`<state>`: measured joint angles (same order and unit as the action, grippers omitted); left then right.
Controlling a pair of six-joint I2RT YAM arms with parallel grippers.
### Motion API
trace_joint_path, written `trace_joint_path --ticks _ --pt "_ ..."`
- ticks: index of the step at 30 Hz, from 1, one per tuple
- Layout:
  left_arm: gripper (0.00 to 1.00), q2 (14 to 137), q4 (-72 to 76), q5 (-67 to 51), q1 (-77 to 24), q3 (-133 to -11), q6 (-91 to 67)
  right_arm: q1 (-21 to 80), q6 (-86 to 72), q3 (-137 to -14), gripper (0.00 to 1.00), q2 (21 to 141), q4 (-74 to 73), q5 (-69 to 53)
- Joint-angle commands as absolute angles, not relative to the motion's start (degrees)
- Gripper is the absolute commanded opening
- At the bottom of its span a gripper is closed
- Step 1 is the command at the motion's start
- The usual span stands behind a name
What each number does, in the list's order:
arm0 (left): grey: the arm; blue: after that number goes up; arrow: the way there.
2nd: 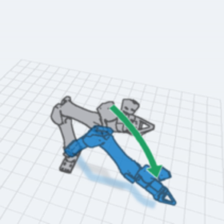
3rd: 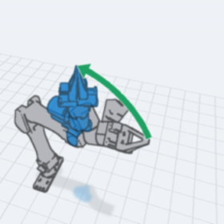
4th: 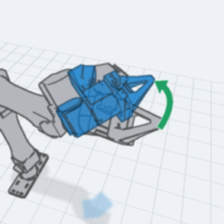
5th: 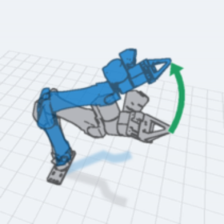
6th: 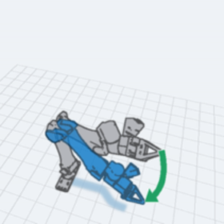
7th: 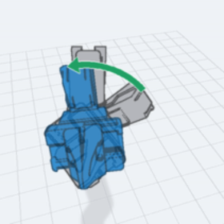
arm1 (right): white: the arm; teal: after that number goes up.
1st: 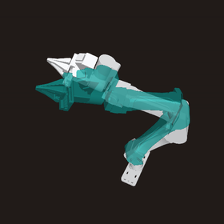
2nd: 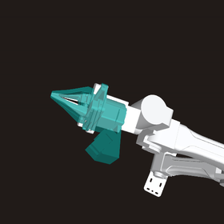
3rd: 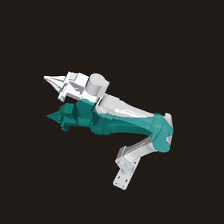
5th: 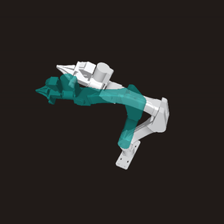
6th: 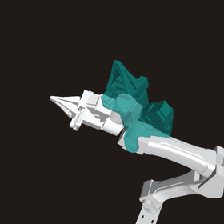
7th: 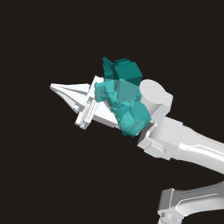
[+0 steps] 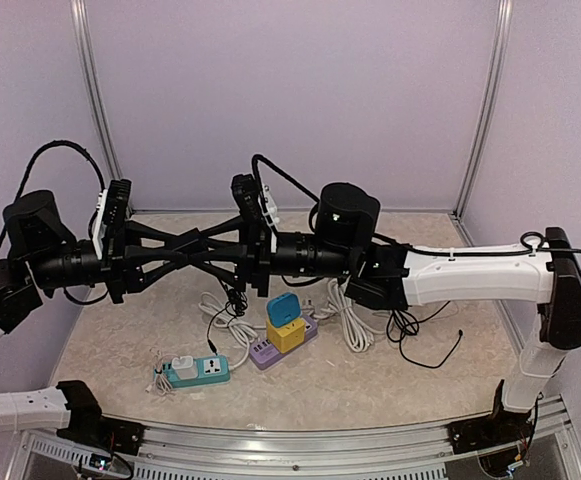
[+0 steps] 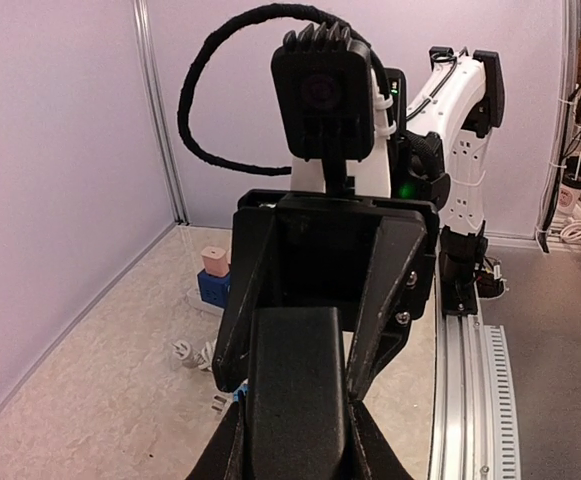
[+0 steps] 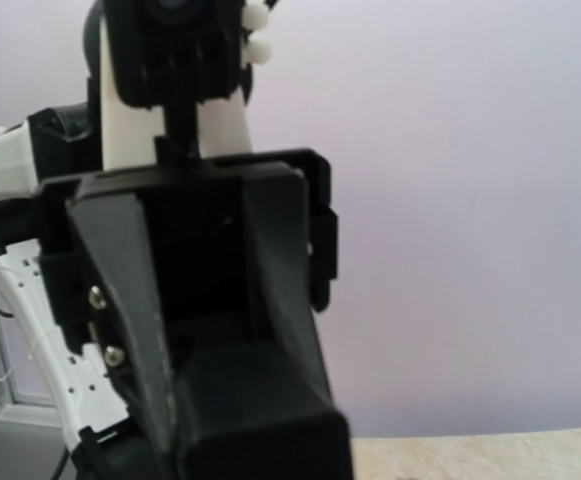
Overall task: Insert the plug
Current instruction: Adjust the plug.
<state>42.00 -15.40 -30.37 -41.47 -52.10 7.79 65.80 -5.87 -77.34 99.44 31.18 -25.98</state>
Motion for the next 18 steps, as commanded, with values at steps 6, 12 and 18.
trace_joint_path --ticks 6,12,18 --pt "0.00 42.6 -12.9 -32.1 -41.0 -51.5 5.8 65.3 -8.4 -81.1 0.17 101.7 32.7 -30.2" --pt "0.02 42.5 -13.5 -29.8 -40.8 -50.8 5.8 65.4 -7.7 -80.6 0.00 100.8 30.4 -29.8" --pt "0.81 38.3 -16.3 -23.8 -38.9 -44.5 2.1 65.4 3.0 -87.4 0.00 99.6 1.2 -18.0"
